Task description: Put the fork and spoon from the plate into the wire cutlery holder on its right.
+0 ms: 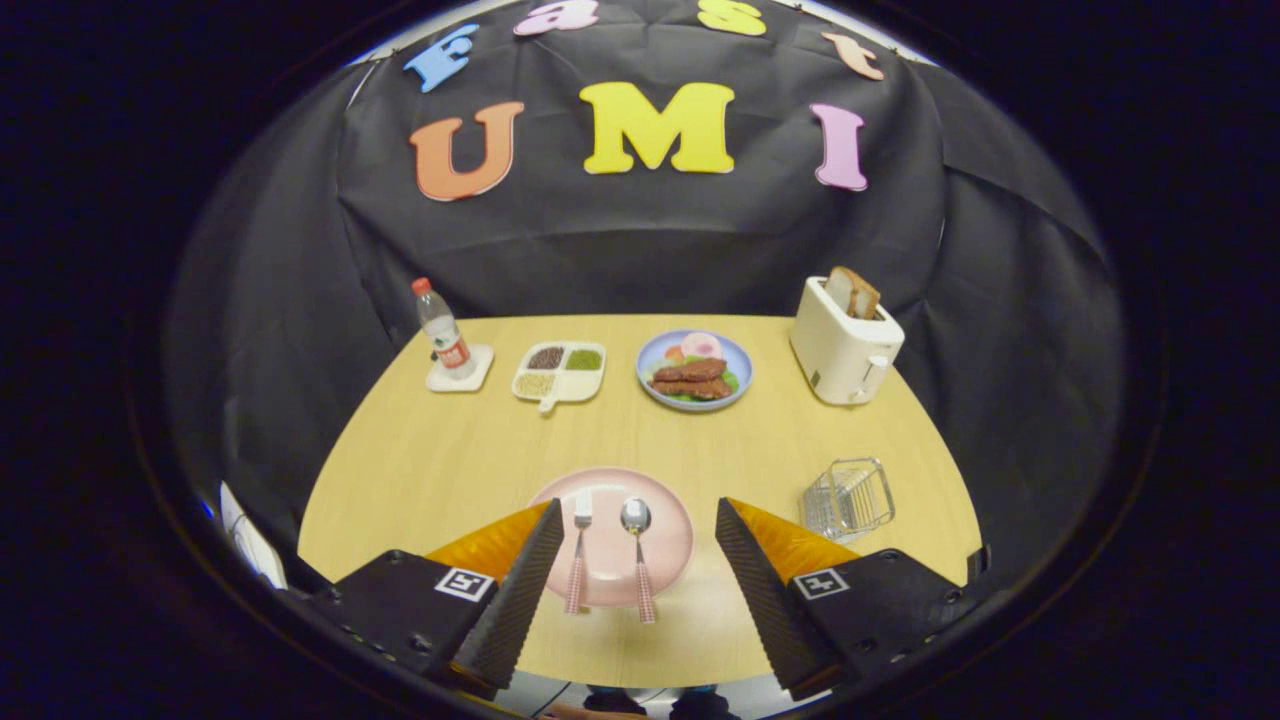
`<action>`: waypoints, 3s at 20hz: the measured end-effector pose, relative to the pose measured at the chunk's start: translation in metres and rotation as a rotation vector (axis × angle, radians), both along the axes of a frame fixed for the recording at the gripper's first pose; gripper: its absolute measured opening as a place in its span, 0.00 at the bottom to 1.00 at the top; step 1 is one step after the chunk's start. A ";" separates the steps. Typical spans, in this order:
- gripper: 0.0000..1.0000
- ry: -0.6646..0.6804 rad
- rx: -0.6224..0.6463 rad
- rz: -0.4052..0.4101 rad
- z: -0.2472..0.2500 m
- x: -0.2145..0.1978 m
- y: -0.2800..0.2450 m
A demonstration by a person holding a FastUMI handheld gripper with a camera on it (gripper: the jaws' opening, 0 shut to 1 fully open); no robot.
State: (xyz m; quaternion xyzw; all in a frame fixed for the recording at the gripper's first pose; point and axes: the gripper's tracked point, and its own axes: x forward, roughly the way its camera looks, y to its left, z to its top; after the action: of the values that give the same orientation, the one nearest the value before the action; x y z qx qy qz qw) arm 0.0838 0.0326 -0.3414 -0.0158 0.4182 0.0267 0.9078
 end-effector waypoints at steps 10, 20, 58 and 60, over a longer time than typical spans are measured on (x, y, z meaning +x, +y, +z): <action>0.71 0.157 -0.062 0.037 -0.121 -0.010 0.006; 0.48 0.162 -0.024 0.023 -0.176 -0.011 0.007; 0.07 0.143 -0.016 -0.171 -0.061 -0.014 -0.202; 0.07 0.174 -0.004 -0.174 -0.063 -0.019 -0.212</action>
State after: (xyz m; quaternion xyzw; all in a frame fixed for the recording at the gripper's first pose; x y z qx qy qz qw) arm 0.0651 -0.1791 -0.4044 0.0210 0.4953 -0.0518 0.8669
